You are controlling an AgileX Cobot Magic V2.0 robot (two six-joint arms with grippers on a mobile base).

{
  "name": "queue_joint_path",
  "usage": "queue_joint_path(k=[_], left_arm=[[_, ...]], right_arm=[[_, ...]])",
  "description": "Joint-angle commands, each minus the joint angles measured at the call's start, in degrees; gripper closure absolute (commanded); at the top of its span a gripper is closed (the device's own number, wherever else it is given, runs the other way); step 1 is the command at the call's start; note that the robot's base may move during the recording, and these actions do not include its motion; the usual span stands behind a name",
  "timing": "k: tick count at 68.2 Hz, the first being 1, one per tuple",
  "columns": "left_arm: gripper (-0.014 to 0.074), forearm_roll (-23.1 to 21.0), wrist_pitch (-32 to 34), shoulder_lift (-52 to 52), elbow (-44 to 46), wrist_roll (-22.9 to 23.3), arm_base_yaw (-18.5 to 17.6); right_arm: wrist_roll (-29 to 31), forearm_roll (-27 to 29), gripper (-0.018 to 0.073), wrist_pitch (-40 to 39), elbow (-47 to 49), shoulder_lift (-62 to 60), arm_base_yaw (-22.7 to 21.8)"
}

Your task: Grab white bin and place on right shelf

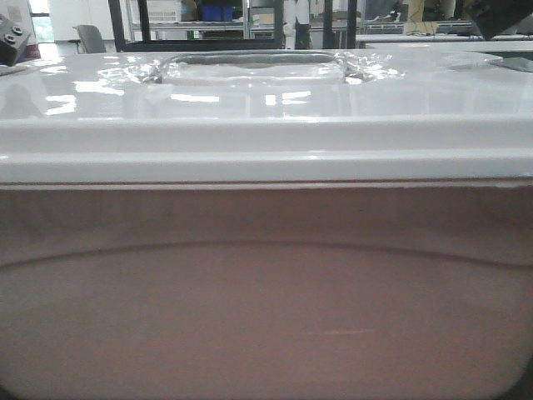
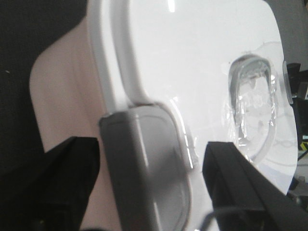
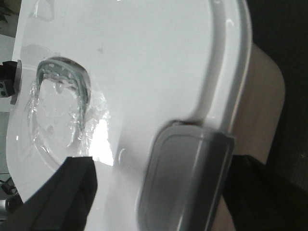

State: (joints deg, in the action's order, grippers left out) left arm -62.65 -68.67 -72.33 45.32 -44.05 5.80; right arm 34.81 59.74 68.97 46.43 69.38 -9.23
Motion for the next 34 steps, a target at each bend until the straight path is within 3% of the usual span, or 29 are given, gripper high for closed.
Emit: queue_joint_path(k=[1, 34], left_arm=[[0.0231, -3.9, -4.2, 1.5, 1.2, -0.1, -1.4], [0.0231, -4.0, -3.9, 0.7, 1.2, -0.1, -1.9]], right_arm=[[0.8, 5.0, -0.0061, 6.4, 1.2, -1.3, 0.1], [0.8, 5.1, -0.0061, 6.4, 1.1, -1.3, 0.1]])
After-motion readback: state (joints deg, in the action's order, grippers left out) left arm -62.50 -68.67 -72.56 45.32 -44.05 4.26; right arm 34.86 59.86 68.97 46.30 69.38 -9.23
